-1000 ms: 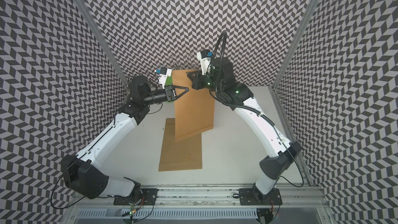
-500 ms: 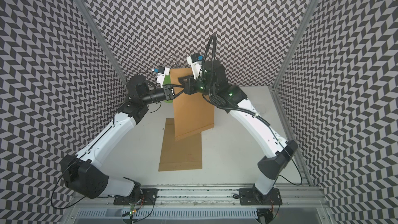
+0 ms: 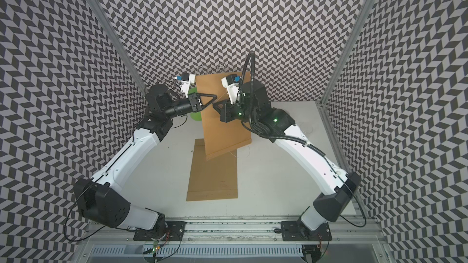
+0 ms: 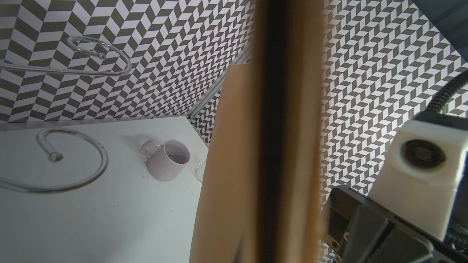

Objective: Close the mouth of the file bag
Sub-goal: Close the file bag.

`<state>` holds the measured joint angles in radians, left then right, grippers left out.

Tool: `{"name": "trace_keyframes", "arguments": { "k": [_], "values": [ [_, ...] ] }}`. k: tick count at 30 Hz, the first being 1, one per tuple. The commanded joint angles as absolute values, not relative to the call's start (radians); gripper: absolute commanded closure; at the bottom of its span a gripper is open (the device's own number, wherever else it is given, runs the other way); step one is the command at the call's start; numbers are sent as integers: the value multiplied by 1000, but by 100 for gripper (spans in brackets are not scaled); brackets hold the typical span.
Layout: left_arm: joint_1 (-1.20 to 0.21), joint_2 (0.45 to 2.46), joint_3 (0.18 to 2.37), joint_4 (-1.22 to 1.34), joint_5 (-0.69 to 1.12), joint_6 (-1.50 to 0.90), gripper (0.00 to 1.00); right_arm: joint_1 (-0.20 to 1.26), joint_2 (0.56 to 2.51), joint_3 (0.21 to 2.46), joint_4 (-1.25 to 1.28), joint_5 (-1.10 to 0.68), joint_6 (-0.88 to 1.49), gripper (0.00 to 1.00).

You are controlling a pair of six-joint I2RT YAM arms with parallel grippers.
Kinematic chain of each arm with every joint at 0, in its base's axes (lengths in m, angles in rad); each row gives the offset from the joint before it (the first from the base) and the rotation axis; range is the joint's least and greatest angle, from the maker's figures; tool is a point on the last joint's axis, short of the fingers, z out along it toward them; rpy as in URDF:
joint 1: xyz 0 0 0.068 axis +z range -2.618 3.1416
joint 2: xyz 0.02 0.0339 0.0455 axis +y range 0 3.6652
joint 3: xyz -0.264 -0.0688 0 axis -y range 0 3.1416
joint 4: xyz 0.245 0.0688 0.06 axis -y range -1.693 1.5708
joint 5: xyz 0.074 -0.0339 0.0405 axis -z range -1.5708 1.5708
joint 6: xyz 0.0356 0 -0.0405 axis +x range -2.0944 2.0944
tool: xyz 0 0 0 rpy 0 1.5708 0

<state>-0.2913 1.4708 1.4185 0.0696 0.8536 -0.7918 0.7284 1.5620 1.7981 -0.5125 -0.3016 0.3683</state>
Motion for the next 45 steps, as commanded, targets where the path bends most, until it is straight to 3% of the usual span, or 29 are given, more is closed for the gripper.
{"name": "trace_keyframes", "arguments": {
  "k": [1, 14, 24, 35, 45],
  "values": [
    [-285, 1486, 1488, 130, 854, -817, 100, 738, 1518, 1742, -449, -301, 385, 100],
    [-283, 1483, 1507, 120, 862, -807, 100, 712, 1493, 1583, -414, -317, 397, 100],
    [-280, 1470, 1503, 112, 867, -801, 100, 553, 1461, 1519, -415, -347, 374, 100],
    [-283, 1437, 1443, 95, 873, -779, 100, 365, 1521, 1664, -467, -287, 334, 100],
    [-283, 1394, 1349, 74, 867, -757, 100, 357, 1592, 1848, -515, -255, 330, 100]
  ]
}}
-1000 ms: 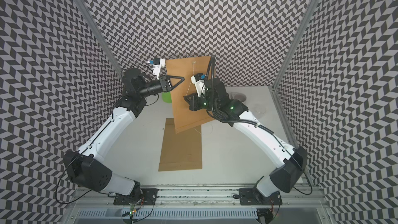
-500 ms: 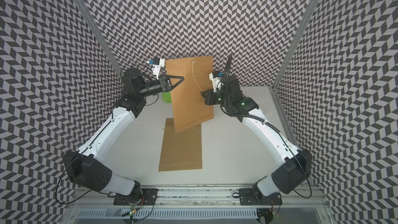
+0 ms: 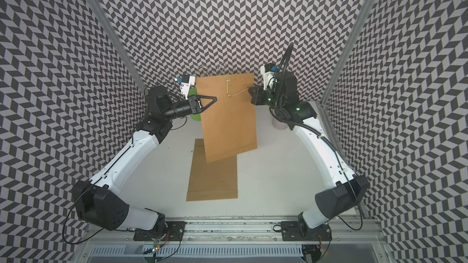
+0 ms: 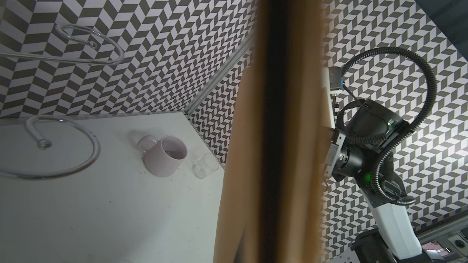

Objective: Close the mouth of the file bag
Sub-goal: Close the file bag.

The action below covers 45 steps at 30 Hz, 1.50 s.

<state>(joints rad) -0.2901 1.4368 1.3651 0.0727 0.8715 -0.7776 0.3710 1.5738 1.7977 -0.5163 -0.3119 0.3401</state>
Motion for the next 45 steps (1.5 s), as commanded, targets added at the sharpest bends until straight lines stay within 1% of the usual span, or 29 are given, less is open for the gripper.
{"name": "trace_keyframes", "arguments": {
  "k": [1, 4, 6, 9, 15, 19, 28, 35, 45],
  "values": [
    [-285, 1393, 1346, 74, 866, -759, 100, 359, 1600, 1861, -521, -255, 330, 100],
    [-287, 1391, 1348, 78, 866, -764, 100, 371, 1609, 1862, -514, -275, 336, 100],
    [-287, 1392, 1357, 78, 869, -764, 100, 404, 1608, 1856, -518, -262, 330, 100],
    [-282, 1400, 1378, 78, 866, -763, 100, 435, 1581, 1806, -504, -258, 336, 100],
    [-278, 1423, 1434, 78, 871, -768, 100, 440, 1507, 1664, -488, -248, 344, 100],
    [-280, 1422, 1447, 83, 878, -781, 100, 427, 1506, 1622, -474, -238, 343, 100],
    [-287, 1375, 1407, 71, 897, -773, 100, 403, 1579, 1770, -508, -201, 313, 100],
    [-311, 1358, 1373, 55, 910, -758, 100, 403, 1604, 1837, -514, -190, 318, 100],
    [-334, 1357, 1356, 59, 903, -753, 100, 440, 1622, 1910, -534, -177, 316, 100]
  ]
}}
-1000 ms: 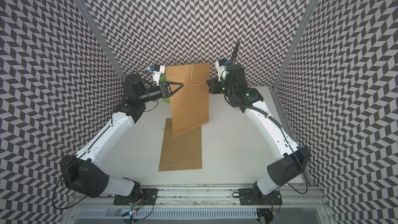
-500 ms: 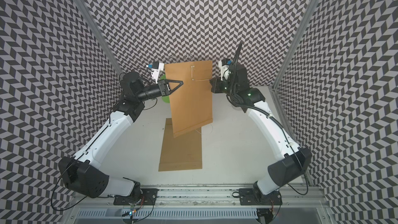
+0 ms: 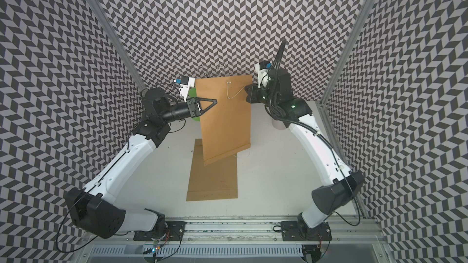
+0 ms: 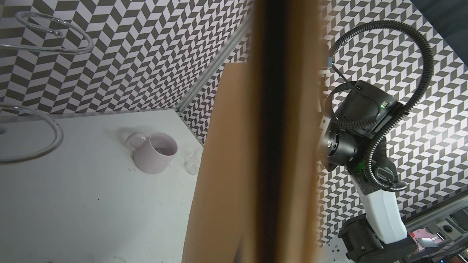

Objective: Close the mouth of the file bag
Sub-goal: Close the file bag.

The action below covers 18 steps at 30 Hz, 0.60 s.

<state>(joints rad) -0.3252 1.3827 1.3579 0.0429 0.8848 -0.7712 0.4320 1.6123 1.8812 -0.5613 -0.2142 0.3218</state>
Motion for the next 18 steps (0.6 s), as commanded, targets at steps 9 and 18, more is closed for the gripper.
{"name": "trace_keyframes", "arguments": {
  "k": [9, 18],
  "values": [
    [-310, 1388, 1451, 77, 895, -767, 100, 545, 1554, 1781, -515, -151, 337, 100],
    [-328, 1379, 1451, 82, 916, -789, 100, 544, 1581, 1831, -538, -87, 307, 100]
  ]
}}
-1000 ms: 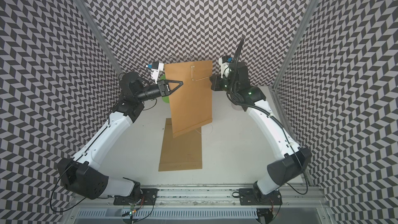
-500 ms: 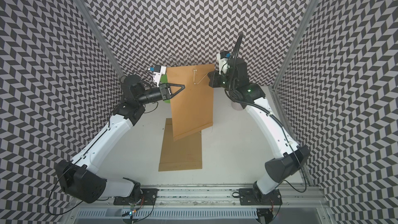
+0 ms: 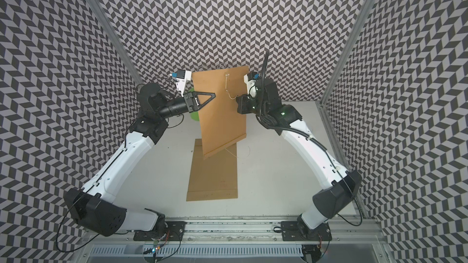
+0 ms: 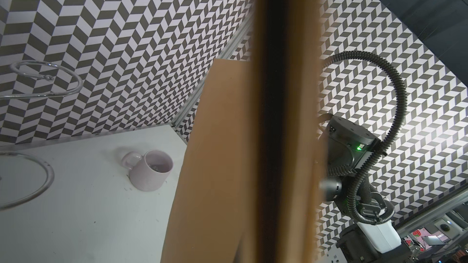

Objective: Close the mouth of the file bag
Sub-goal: Close the file bag.

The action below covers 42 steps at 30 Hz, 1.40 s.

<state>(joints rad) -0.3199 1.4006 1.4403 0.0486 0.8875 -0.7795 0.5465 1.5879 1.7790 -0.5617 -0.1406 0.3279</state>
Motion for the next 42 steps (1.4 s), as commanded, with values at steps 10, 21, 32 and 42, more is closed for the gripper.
{"name": "trace_keyframes", "arguments": {
  "k": [10, 21, 32, 42],
  "values": [
    [-326, 1357, 1436, 171, 988, -859, 100, 494, 1574, 1857, -544, -63, 286, 100],
    [-317, 1378, 1466, 60, 917, -796, 100, 496, 1510, 1899, -628, 53, 248, 100],
    [-329, 1382, 1470, 43, 913, -779, 100, 542, 1527, 2003, -705, 196, 201, 100],
    [-332, 1375, 1466, 63, 929, -791, 100, 607, 1623, 2129, -756, 246, 146, 100]
  ]
}}
